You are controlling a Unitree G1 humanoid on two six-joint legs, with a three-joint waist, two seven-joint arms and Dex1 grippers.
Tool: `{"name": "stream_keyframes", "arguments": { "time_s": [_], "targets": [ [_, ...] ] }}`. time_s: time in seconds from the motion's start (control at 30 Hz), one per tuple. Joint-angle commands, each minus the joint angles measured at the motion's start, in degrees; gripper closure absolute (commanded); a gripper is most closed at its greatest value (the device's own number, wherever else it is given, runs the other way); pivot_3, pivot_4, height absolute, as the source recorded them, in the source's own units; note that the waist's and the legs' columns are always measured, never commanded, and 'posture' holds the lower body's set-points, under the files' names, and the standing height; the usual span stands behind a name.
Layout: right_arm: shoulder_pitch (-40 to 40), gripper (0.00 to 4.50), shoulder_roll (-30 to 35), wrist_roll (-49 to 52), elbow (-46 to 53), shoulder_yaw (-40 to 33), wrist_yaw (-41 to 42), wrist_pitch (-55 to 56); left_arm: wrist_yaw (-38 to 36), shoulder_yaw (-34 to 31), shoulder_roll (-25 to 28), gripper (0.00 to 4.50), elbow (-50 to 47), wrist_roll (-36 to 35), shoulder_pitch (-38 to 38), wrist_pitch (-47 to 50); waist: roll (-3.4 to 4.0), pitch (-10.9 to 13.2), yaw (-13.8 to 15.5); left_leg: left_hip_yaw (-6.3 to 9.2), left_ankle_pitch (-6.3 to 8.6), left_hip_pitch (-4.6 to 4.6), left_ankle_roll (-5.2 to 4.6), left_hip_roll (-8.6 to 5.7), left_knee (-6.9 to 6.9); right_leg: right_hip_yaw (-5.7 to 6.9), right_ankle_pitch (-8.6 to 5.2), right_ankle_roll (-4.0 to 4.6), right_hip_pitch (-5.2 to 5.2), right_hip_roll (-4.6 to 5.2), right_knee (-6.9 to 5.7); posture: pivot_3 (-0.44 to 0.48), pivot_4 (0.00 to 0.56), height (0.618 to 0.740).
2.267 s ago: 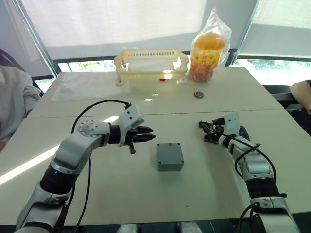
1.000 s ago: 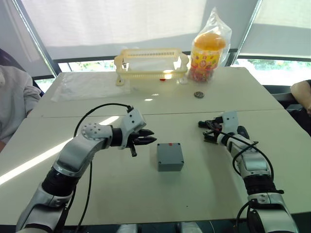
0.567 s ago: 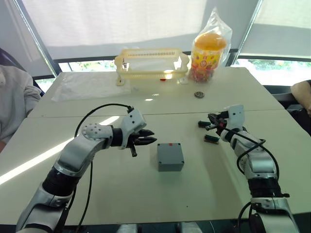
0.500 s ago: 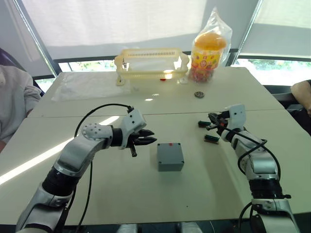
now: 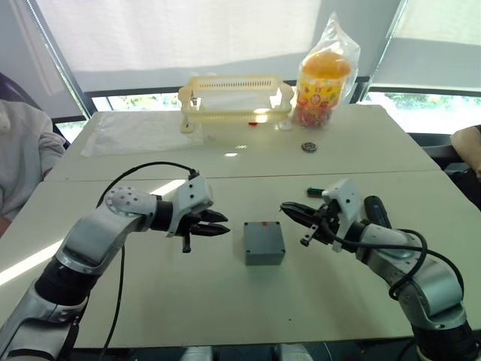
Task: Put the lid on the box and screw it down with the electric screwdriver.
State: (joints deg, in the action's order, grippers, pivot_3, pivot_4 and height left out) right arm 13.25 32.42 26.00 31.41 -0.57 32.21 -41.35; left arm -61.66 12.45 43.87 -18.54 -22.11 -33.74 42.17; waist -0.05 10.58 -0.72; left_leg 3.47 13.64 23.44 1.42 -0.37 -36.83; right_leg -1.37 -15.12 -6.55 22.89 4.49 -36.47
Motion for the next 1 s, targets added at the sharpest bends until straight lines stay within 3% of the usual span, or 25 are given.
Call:
{"name": "stream_keyframes", "arguments": {
  "time_s": [0.03,1.0],
  "targets": [
    [-0.6,4.45,0.4,0.1,0.6,0.9,1.2,0.8,0.7,-0.9,-0.1,3.37,-1.3,0.0,-0.1,-0.7,0.00,0.0,0.0,0.00,0.00,0.00,0.00,0.00,0.00,0.00,0.02,-0.03,0.00,0.00,0.00,0.000,0.150,0.740],
    [-1.3,4.45,0.1,-5.6,-4.7,3.2,3.1,5.4,2.6,-0.2,-1.2,3.37,-2.1,0.3,0.8,-0.4,0.00,0.0,0.0,0.00,0.00,0.00,0.00,0.00,0.00,0.00,0.07,-0.12,0.00,-0.01,0.00,0.000,0.150,0.740]
  ]
}}
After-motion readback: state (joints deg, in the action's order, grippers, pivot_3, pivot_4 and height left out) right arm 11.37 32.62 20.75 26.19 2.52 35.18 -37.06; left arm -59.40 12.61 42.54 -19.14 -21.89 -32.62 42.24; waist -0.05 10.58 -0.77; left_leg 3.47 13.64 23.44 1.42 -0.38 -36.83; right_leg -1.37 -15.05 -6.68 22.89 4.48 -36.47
